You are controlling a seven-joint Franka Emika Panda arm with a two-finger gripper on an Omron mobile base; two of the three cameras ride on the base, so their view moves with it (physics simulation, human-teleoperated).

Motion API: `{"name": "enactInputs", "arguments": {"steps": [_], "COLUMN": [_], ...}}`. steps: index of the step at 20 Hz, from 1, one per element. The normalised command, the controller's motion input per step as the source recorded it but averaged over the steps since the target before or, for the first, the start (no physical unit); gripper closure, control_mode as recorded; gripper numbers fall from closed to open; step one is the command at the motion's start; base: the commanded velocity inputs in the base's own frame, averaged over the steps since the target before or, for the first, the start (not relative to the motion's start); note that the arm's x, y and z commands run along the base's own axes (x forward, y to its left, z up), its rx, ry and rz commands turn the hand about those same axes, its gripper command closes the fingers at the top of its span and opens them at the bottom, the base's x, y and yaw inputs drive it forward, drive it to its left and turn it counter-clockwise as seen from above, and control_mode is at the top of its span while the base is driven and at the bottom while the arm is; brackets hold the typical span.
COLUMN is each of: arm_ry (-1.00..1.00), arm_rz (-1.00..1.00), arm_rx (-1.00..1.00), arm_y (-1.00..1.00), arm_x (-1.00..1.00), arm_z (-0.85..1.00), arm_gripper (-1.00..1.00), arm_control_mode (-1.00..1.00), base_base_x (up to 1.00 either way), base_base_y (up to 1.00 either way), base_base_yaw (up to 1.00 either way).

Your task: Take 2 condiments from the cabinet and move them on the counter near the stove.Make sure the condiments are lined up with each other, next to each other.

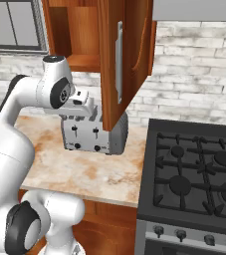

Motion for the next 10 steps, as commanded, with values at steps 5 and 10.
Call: {"name": "enactInputs", "arguments": {"steps": [5, 10], "arm_ry": [-0.19, -0.73], "arm_rz": [-0.05, -0.19], "arm_rx": [-0.01, -0.05], "arm_y": [0.0, 0.0], "arm_x": [-0.43, -0.22], "arm_z": [0.02, 0.31], "arm_gripper": [-1.0, -1.0], "arm_control_mode": [-1.0, -1.0], "base_base_x": [0.0, 0.0], "base_base_y": [0.0, 0.0], "base_base_yaw": [0.0, 0.0]}}
